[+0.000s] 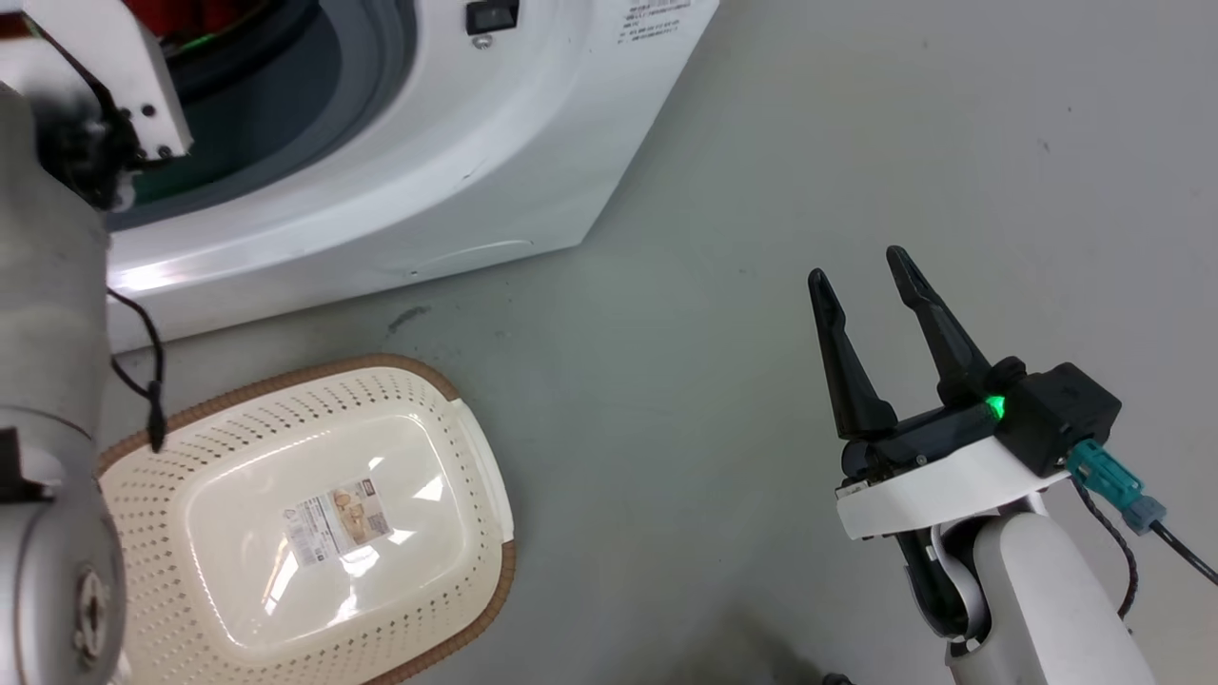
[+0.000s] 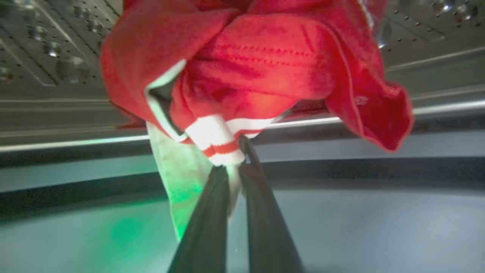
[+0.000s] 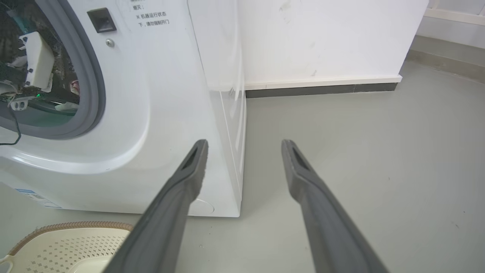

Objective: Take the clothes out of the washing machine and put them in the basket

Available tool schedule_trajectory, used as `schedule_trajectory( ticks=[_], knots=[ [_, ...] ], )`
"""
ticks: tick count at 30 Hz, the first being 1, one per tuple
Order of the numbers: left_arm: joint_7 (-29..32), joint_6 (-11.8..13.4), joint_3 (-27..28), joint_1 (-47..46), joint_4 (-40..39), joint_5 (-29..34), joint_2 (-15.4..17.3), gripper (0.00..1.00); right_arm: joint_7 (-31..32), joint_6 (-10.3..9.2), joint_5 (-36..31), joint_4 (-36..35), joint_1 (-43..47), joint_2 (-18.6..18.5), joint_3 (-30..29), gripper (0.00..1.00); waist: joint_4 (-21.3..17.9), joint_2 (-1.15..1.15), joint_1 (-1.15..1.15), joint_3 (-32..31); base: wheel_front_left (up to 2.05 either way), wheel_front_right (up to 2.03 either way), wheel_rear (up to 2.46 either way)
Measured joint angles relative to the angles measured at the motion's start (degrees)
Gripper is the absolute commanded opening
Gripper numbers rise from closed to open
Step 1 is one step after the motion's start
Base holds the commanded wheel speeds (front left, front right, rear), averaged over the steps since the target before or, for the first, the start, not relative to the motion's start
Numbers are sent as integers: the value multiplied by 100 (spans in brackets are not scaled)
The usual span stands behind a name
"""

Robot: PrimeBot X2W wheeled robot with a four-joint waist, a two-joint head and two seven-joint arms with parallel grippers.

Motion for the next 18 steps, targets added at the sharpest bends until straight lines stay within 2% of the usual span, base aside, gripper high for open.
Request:
schedule_trajectory(
  ticks=[16, 18],
  knots=[
    [-3580, -170, -71, 1700, -442, -140, -477, 0, -2, 0, -314, 333, 353, 0, -259, 100, 407, 0, -1, -1176, 0, 0, 0],
    [-3876, -187, -59, 1864, -460, -181, -519, 0, -2, 0, -345, 365, 427, -1, -291, 100, 464, 0, -1, -1347, 0, 0, 0]
  ],
)
